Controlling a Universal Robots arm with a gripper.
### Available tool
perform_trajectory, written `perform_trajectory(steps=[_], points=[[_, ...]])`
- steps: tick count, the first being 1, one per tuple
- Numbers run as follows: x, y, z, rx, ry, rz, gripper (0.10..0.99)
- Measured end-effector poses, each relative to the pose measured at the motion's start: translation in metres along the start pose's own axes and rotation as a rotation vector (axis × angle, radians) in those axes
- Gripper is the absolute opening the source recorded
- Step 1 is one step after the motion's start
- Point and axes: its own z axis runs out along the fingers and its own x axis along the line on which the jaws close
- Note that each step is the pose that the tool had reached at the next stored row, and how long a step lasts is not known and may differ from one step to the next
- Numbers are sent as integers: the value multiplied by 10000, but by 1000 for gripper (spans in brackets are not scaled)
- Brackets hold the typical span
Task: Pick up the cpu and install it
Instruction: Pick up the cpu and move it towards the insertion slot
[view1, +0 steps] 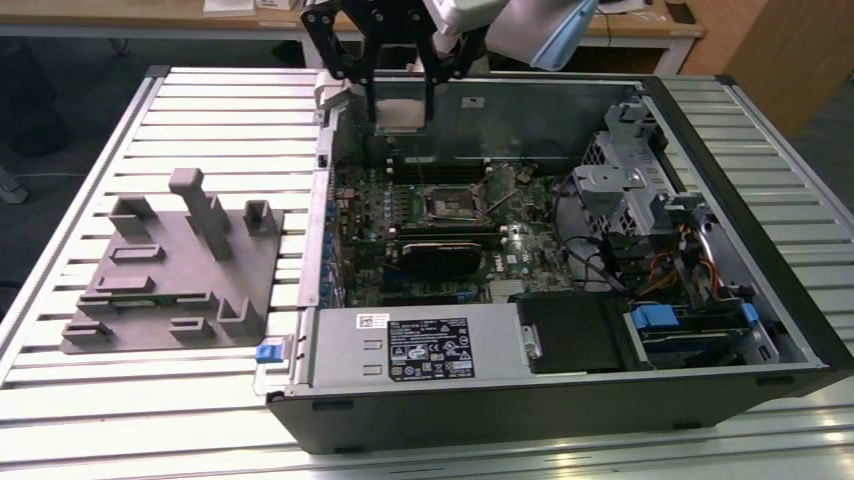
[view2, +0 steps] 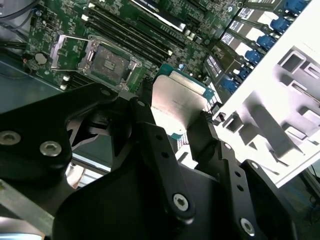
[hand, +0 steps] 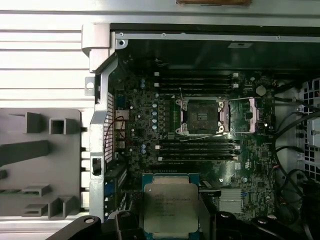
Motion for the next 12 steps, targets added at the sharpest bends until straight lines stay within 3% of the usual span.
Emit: perform_trajectory(steps=[12], points=[[-81,1,5,0,0,1,529]])
